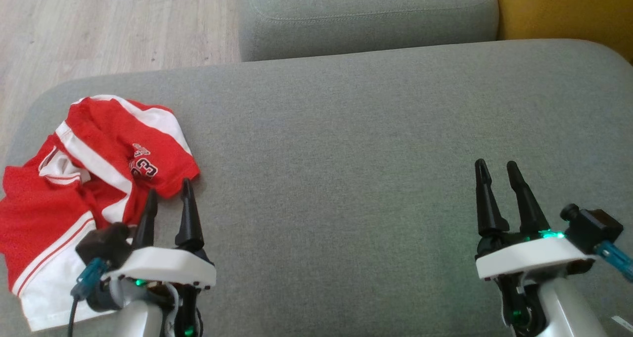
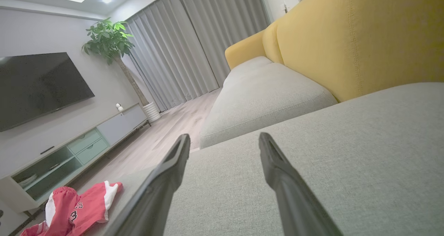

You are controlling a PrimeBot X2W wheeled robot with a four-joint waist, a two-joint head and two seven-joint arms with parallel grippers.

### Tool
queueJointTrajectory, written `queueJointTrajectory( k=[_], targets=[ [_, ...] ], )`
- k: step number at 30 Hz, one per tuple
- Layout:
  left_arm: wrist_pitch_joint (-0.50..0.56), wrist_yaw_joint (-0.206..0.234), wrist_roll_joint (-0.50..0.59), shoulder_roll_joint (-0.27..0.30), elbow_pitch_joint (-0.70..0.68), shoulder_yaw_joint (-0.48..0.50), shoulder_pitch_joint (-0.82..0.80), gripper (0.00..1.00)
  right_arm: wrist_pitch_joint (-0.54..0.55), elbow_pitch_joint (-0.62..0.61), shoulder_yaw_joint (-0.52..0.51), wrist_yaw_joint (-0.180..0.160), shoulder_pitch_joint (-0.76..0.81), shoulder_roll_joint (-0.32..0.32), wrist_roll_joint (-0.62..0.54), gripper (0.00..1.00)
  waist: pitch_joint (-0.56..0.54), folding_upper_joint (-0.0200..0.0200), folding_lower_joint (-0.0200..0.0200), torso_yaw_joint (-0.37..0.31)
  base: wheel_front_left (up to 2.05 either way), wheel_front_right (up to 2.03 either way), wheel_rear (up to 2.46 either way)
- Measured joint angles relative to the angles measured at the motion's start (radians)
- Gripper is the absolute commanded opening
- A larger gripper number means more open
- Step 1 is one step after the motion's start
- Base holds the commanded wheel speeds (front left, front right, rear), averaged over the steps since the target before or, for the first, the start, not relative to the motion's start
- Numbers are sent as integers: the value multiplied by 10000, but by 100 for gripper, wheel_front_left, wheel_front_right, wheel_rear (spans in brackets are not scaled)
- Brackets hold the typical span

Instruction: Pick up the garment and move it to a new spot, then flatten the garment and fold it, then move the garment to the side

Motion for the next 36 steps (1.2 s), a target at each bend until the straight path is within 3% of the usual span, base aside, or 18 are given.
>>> queueJointTrajectory(
  k=[23,36],
  targets=[
    [-621,397,2569,27,-399,-428,-180,100,-679,6,293,0,-223,-25,-2236,100,-54,0,0,-50,0,0,0],
    [-621,397,2585,33,-395,-430,-181,100,-679,570,245,2,-409,-23,-2242,100,-86,0,0,-50,0,0,0]
  ],
)
